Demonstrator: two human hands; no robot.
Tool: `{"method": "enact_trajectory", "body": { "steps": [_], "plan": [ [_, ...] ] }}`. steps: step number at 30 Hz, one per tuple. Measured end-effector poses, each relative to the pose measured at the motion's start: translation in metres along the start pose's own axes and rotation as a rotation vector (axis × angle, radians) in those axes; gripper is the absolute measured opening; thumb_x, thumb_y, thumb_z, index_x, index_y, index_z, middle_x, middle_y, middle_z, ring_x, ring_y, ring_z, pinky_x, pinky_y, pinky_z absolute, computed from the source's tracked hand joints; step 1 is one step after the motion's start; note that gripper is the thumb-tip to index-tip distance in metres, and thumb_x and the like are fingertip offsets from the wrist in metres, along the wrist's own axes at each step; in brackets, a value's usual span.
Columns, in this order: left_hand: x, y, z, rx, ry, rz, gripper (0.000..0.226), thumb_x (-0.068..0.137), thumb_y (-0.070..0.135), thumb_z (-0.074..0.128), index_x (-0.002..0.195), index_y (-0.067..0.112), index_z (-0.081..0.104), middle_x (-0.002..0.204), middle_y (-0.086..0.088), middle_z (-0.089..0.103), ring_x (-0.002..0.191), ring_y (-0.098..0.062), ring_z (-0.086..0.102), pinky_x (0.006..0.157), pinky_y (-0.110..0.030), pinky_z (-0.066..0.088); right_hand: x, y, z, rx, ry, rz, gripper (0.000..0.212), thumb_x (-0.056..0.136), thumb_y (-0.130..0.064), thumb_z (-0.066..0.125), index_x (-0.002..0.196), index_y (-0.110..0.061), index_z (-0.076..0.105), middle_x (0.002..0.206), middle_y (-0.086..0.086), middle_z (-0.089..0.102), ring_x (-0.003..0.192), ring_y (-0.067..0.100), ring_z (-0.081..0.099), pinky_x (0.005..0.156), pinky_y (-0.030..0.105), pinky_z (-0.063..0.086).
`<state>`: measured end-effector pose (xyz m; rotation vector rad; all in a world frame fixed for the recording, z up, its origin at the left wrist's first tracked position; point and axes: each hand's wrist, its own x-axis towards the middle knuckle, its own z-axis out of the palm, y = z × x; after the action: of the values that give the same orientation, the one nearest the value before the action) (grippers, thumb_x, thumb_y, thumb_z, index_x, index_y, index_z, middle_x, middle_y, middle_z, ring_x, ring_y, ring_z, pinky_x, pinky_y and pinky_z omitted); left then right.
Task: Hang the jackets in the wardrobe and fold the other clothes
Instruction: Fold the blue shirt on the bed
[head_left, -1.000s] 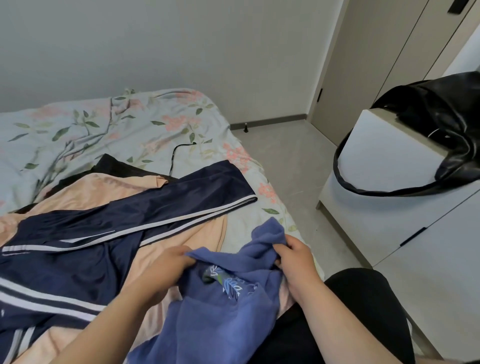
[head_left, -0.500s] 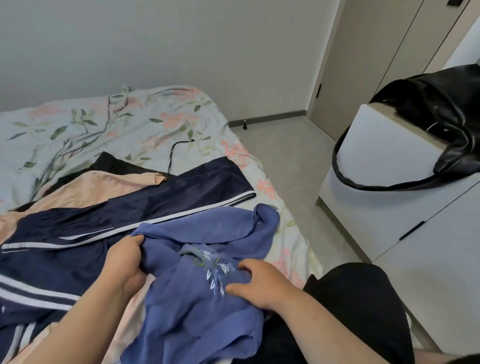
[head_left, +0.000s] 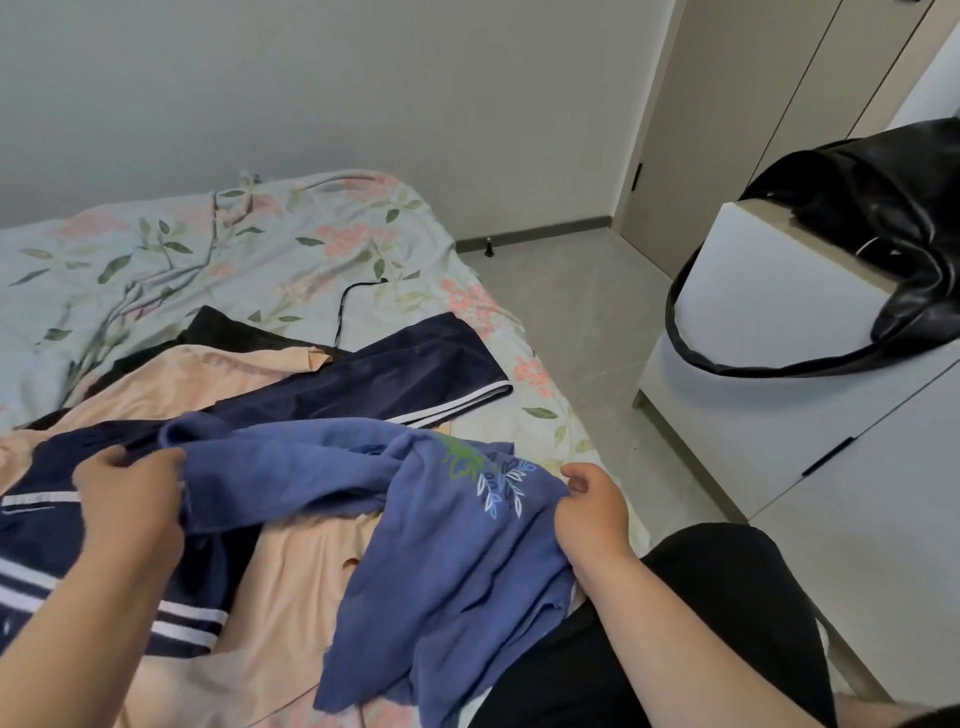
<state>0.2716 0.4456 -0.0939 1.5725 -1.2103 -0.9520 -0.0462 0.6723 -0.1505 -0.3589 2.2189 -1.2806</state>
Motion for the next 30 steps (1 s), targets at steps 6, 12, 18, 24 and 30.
{"method": "enact_trajectory", "body": {
  "steps": [6, 12, 18, 24, 30],
  "plan": [
    [-0.091, -0.002, 0.072, 0.654, -0.538, 0.461, 0.013, 0.085, 0.025, 0.065, 0.097, 0.019, 0.064, 0.095, 0.001, 0.067, 0.096, -0.026, 0.063, 0.077, -0.035, 0.046, -0.003, 0.004, 0.003, -0.241, -0.213, 0.045, 0.01, 0.086, -0.024, 0.059, 0.086, -0.014, 0.056, 0.085, 0.001, 0.062, 0.075, 0.019, 0.059, 0.06, 0.027, 0.042],
    [-0.124, -0.023, 0.105, 0.509, -0.724, 0.206, 0.019, 0.081, 0.026, 0.073, 0.091, 0.019, 0.058, 0.081, 0.007, 0.062, 0.081, -0.02, 0.059, 0.063, -0.024, 0.038, -0.015, 0.001, -0.002, -0.107, -0.497, 0.013, 0.025, 0.078, -0.005, 0.064, 0.062, -0.021, 0.053, 0.06, -0.004, 0.052, 0.055, 0.011, 0.049, 0.051, 0.023, 0.038],
    [-0.106, -0.024, 0.061, 0.135, -0.802, -0.265, 0.036, 0.071, 0.048, 0.071, 0.077, 0.014, 0.062, 0.066, -0.001, 0.053, 0.06, -0.019, 0.047, 0.058, -0.03, 0.036, -0.047, -0.024, 0.006, -0.637, -1.292, -0.253, 0.007, 0.081, -0.018, 0.07, 0.085, -0.013, 0.071, 0.057, -0.015, 0.049, 0.055, -0.001, 0.042, 0.058, 0.021, 0.034],
    [-0.115, -0.038, 0.049, 0.105, -0.686, -0.267, 0.016, 0.08, -0.004, 0.071, 0.094, -0.003, 0.064, 0.083, -0.026, 0.07, 0.072, -0.029, 0.065, 0.071, -0.041, 0.054, -0.052, -0.037, 0.022, -0.268, -1.054, 0.027, 0.012, 0.076, -0.015, 0.063, 0.072, -0.018, 0.074, 0.069, -0.005, 0.068, 0.057, 0.006, 0.056, 0.058, 0.021, 0.046],
    [-0.124, -0.043, 0.012, 0.021, -0.912, -0.315, 0.041, 0.068, -0.006, 0.068, 0.109, 0.004, 0.065, 0.099, -0.019, 0.073, 0.094, -0.036, 0.07, 0.086, -0.052, 0.057, -0.021, -0.036, 0.071, -0.665, -0.506, -0.508, 0.065, 0.084, -0.034, 0.068, 0.143, -0.031, 0.042, 0.142, -0.011, 0.039, 0.117, 0.006, 0.045, 0.1, 0.032, 0.044]
  ]
}}
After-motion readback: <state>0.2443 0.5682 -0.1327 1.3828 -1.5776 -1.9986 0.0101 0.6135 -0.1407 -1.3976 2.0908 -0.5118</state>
